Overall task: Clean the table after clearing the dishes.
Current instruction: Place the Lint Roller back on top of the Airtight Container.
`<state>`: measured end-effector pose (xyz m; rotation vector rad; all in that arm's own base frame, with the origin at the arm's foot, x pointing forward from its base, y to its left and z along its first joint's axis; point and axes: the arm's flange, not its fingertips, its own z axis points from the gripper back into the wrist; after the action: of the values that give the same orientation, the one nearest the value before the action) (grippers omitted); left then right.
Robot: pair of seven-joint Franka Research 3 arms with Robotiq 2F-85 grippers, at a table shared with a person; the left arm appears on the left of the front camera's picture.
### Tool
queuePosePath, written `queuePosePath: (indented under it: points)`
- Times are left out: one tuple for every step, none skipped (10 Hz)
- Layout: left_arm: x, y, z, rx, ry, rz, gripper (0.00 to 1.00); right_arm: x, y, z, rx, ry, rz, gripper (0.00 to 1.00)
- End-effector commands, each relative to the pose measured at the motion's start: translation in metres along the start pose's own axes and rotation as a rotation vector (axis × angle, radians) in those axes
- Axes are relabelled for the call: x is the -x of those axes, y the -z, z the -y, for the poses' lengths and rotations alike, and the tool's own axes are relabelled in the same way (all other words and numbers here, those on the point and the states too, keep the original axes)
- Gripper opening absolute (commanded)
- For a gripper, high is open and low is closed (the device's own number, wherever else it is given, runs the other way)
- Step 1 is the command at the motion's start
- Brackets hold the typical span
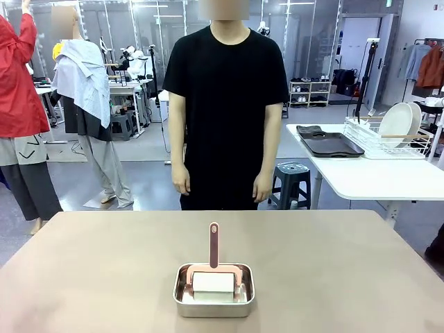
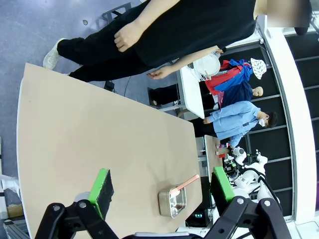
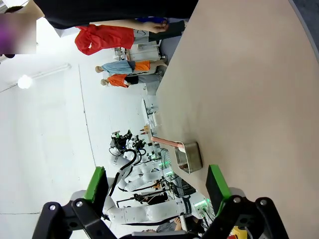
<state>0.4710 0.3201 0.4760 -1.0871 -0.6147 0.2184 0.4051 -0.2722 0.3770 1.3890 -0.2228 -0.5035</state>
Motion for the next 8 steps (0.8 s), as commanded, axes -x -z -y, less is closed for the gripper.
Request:
queuePosePath:
  points:
    - [0.0007,-0.0028,0.0010,-0.006,0.007,0.000,1.00,0.0050,-0.0006,0.0009,-0.004,-0.022,-0.011,1.00]
    - [0.0007,-0.0028,0.0010,-0.006,0.007,0.000,1.00,0.0050,-0.0006,0.0009,-0.004,-0.022,-0.011,1.00]
    - [0.0007,-0.0028,0.0010,-0.006,0.007,0.000,1.00,0.0050,-0.0006,0.0009,-0.004,-0.022,-0.011,1.00]
    - [0.0007,-0.0028,0.0010,-0.006,0.007,0.000,1.00,0.0050,-0.0006,0.0009,-0.004,-0.022,-0.011,1.00]
    - [0.0007,-0.0028,0.0010,-0.006,0.007,0.000,1.00,0.0050,-0.0006,0.0009,-0.004,-0.022,-0.011,1.00]
    - [0.0007,-0.0028,0.0010,-0.006,0.007,0.000,1.00,0.0050,-0.0006,0.0009,-0.004,-0.022,-0.011,1.00]
    - [0.0007,-0.0028,0.0010,-0.006,0.007,0.000,1.00,0.0050,-0.0006,0.0009,-0.004,-0.022,-0.011,1.00]
    - [0.0007,-0.0028,0.0010,-0.006,0.007,0.000,1.00,0.0050,-0.0006,0.0009,-0.004,-0.022,-0.011,1.00]
